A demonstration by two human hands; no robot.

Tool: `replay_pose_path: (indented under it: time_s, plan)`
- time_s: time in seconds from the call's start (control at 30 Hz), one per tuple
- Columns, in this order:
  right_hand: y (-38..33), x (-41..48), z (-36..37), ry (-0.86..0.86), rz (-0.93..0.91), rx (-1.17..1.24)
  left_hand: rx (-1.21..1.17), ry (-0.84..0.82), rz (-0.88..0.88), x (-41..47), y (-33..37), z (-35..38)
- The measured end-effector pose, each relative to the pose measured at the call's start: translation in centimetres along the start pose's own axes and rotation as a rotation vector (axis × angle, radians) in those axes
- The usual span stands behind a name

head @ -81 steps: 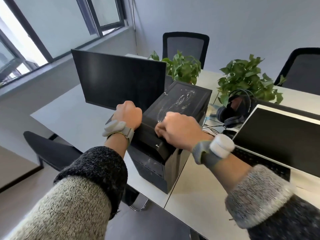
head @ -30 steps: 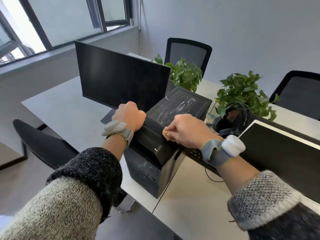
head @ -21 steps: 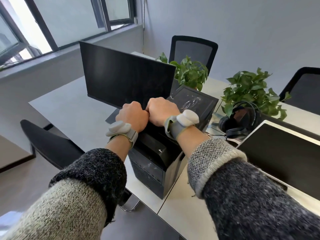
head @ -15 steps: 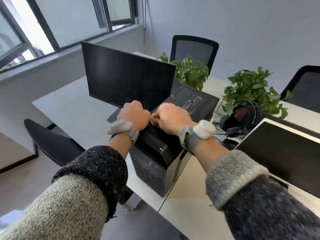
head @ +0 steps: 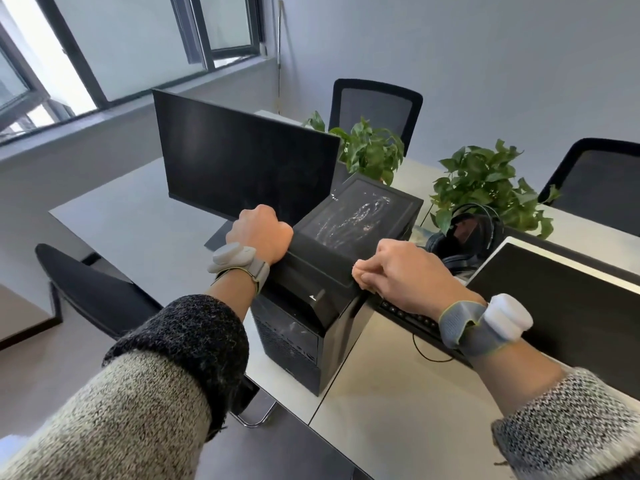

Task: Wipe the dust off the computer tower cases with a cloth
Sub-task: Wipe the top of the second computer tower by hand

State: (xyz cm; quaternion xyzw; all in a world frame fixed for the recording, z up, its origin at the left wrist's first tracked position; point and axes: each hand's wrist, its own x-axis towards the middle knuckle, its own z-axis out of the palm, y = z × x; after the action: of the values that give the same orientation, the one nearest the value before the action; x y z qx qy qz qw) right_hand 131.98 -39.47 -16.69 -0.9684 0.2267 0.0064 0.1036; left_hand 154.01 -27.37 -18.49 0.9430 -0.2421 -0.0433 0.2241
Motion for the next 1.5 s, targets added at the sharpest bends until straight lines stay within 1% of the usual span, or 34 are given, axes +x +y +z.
replay_pose_path:
  time_s: [0.1, 0.23, 0.43, 0.53, 0.67, 0.77, 0.87, 1.03, 1.27, 1.5]
  plan:
    - [-1.0, 1.9, -0.3, -0.018, -0.005, -0.026, 0.033, -0.009, 0.005, 0.3, 0.1, 0.3]
    - [-3.8, 6.5, -0.2, -0.045, -0.001, 0.004, 0.047, -0.01, 0.013, 0.6, 0.0, 0.5]
    - [-7.9, 13.6, 1.2, 0.058, -0.009, 0.029, 0.07, 0.014, 0.019, 1.0, -0.3, 0.9]
    - [-8.4, 15.0, 1.5, 0.05, -0.009, 0.052, 0.064, 0.028, 0.027, 1.1, -0.2, 1.0]
    - [-7.0, 12.2, 1.6, 0.043, -0.038, 0.079, 0.074, 0.028, 0.022, 0.8, -0.1, 0.8]
    - [-5.0, 7.7, 1.4, 0.012, -0.061, 0.031, 0.07, 0.032, 0.005, 0.5, 0.0, 0.6]
    - [-2.5, 3.3, 1.1, 0.019, -0.074, -0.028, 0.081, 0.022, 0.011, 0.2, 0.2, 0.5]
    - [0.5, -0.3, -0.2, 0.01, -0.049, -0.034, 0.072, 0.008, 0.027, 0.0, 0.1, 0.3]
    - [1.6, 0.1, -0.3, 0.002, -0.088, -0.078, 0.064, 0.026, 0.04, 0.7, -0.4, 0.9]
    - [-1.9, 5.5, -0.4, -0.044, -0.113, -0.11, 0.087, 0.014, 0.049, 1.0, -0.3, 1.1]
